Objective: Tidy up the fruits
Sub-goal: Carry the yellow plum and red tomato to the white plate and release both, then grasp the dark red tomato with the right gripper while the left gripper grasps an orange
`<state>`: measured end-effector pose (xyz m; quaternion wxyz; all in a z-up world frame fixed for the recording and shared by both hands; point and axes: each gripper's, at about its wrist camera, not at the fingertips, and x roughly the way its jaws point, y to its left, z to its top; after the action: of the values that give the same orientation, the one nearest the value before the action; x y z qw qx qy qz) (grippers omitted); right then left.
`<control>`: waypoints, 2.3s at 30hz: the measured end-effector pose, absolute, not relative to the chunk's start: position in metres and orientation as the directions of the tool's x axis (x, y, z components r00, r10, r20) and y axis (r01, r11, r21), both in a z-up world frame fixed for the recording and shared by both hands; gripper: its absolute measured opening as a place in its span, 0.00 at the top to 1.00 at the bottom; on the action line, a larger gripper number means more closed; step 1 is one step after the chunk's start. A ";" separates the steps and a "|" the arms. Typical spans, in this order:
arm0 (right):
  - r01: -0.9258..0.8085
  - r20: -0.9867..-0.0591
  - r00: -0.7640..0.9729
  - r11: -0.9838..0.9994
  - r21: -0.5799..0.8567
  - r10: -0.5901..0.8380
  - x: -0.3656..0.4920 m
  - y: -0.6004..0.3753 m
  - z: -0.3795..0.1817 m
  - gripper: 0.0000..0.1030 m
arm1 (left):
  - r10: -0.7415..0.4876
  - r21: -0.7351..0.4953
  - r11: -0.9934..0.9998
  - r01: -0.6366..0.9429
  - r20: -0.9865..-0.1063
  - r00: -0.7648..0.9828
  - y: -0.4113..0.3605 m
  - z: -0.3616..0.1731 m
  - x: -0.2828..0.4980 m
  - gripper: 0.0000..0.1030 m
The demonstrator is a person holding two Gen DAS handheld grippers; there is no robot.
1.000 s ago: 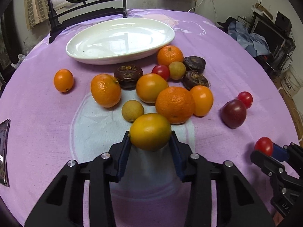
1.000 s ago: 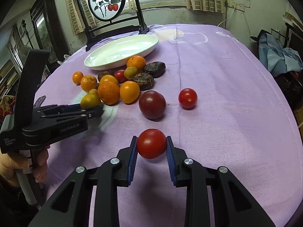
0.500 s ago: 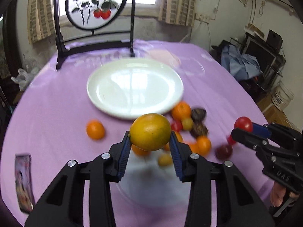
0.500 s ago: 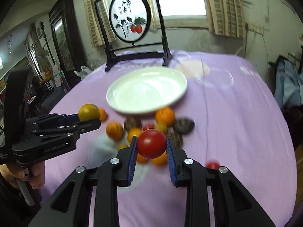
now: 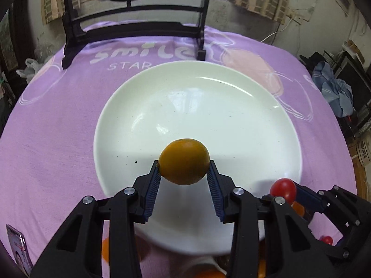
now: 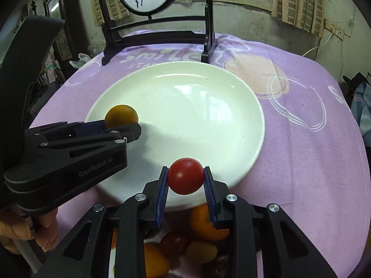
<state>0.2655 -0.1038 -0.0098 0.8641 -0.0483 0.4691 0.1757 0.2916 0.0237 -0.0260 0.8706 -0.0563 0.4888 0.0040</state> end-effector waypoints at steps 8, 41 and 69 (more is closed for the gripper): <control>-0.341 -0.779 0.562 0.936 0.089 0.279 0.248 -0.122 0.007 0.43 | 0.013 -0.046 0.996 -0.083 -0.800 0.600 0.025 0.003 0.264 0.27; -0.231 -0.825 0.533 0.970 0.071 0.187 0.085 -0.204 -0.042 0.49 | -0.089 -0.076 0.996 0.048 -0.811 0.578 0.010 -0.039 0.050 0.14; -0.265 -0.794 0.534 0.950 0.168 0.290 0.066 -0.210 -0.031 0.63 | -0.146 -0.177 0.984 -0.013 -0.849 0.508 0.007 -0.050 0.131 0.25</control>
<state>0.0658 -0.2100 -0.0311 0.8758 0.0137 0.4558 0.1583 0.1307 0.0069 -0.0500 0.8647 -0.0802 0.4943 -0.0385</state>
